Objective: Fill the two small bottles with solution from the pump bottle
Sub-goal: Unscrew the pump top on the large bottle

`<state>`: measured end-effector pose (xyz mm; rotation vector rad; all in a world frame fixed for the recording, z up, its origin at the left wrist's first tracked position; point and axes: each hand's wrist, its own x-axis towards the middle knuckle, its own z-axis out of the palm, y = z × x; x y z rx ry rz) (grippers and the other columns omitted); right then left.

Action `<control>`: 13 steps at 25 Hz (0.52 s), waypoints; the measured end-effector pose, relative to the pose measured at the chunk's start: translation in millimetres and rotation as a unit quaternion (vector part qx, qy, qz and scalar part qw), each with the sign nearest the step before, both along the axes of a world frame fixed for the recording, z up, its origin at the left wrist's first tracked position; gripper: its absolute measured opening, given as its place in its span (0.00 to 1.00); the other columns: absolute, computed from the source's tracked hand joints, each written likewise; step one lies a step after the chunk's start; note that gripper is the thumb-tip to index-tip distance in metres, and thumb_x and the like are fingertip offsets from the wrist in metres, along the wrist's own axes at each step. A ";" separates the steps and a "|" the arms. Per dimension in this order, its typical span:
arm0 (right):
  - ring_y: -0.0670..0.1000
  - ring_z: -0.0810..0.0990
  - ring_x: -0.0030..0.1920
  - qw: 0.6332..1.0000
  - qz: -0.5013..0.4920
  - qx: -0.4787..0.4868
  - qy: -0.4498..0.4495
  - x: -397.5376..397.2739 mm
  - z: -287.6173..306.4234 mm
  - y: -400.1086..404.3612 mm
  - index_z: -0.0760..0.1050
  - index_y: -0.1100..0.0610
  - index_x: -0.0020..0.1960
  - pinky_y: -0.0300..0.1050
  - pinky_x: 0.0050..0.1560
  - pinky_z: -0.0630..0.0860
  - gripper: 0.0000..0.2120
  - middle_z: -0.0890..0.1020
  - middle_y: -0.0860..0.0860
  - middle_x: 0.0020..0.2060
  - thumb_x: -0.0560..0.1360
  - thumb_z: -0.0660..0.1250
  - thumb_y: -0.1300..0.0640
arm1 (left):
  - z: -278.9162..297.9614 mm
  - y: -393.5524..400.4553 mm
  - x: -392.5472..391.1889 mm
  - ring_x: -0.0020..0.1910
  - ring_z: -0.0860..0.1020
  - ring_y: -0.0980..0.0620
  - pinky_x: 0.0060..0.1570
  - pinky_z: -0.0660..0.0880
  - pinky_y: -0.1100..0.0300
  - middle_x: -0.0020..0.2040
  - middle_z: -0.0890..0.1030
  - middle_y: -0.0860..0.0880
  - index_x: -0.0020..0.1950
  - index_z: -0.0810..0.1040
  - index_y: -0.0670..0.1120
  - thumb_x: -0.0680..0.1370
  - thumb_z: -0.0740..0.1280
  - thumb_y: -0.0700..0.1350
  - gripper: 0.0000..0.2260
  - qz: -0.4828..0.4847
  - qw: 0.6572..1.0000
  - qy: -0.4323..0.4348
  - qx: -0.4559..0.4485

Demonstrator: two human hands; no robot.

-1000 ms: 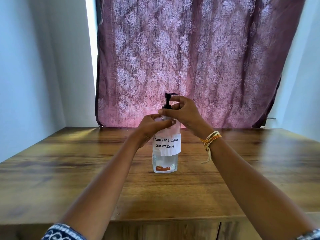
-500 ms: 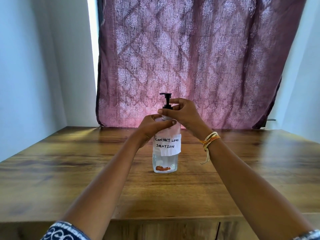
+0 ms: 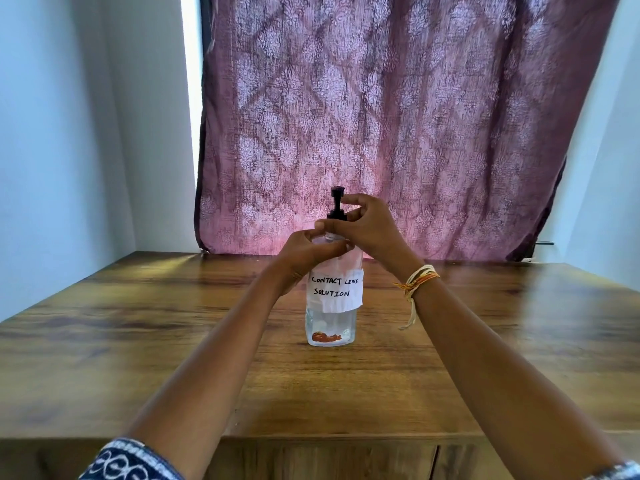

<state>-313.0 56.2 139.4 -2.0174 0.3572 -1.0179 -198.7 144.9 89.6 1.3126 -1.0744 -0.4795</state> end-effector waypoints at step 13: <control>0.56 0.85 0.42 0.999 0.021 0.021 -0.024 0.1 -2.1 -4.2 0.74 0.60 0.63 0.53 0.48 0.82 0.28 0.84 0.58 0.41 0.66 0.79 0.59 | 0.1 0.7 -0.6 0.51 0.84 0.42 0.58 0.79 0.44 0.50 0.86 0.42 0.52 0.84 0.43 0.62 0.79 0.53 0.23 0.000 1.000 -0.003 0.005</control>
